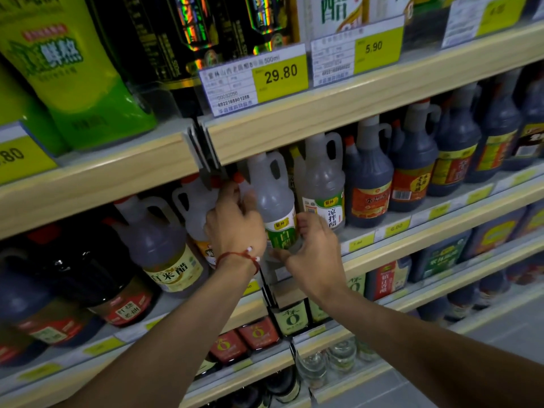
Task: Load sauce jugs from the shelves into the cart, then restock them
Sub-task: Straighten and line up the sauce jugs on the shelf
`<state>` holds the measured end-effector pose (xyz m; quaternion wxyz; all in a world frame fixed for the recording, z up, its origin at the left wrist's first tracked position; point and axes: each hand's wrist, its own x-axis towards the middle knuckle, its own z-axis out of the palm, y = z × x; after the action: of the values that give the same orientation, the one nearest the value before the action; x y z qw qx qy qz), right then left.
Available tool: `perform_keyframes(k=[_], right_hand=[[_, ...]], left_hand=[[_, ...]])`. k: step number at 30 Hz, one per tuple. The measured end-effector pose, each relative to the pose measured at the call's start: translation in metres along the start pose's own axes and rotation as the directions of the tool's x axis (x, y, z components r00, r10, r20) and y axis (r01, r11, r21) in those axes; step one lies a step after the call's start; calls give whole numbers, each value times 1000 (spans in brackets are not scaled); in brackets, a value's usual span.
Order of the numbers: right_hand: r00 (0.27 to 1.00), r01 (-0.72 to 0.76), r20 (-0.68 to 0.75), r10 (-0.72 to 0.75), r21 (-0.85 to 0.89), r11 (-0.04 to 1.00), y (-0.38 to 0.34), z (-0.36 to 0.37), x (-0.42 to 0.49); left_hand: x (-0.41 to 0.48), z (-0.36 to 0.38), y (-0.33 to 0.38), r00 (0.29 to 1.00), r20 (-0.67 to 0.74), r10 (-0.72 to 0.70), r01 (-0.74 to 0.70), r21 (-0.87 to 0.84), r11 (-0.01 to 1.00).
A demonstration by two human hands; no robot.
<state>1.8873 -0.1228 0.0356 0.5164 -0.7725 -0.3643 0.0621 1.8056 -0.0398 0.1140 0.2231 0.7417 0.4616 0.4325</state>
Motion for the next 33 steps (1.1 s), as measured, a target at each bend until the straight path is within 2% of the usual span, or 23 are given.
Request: perform_keyframes(k=[7,12,17,19,22,24,28,31,33], right_hand=[[998,-34,-44,34,4,999,-4,5,-2],[998,-51,-33,50,-42,998,-6,6,0],[999,-45,-20,43,-61,997,-9,4,-1],[1000,-27,-9,27,-42,999,-10,2,-3],[1000,29,-7,-29,7,1000,-7,-5,-12],[995,104,-7,-104,31,994,-6,-7,-21],[956,265,126,-263,6,964,-16,1,-34],[948,220,229,-221,31,975,-34,16,-38],[964,150,214,-159,58,987,-46,28,-41]], left_hand=[[2,8,2,999,-15,-33,33,8,999],[5,10,-1,998,-56,7,-9,-48,999],[6,10,-1,998,-34,57,-57,-28,998],[7,10,-3,999,-11,51,-51,-9,999],[0,4,-11,997,7,83,-81,-145,986],[-12,-10,-17,995,-19,102,-104,-176,979],[-29,-45,-26,984,-127,123,-143,-158,977],[-19,-67,-33,973,-163,166,-179,-69,981],[-8,-78,-38,969,-153,195,-196,9,981]])
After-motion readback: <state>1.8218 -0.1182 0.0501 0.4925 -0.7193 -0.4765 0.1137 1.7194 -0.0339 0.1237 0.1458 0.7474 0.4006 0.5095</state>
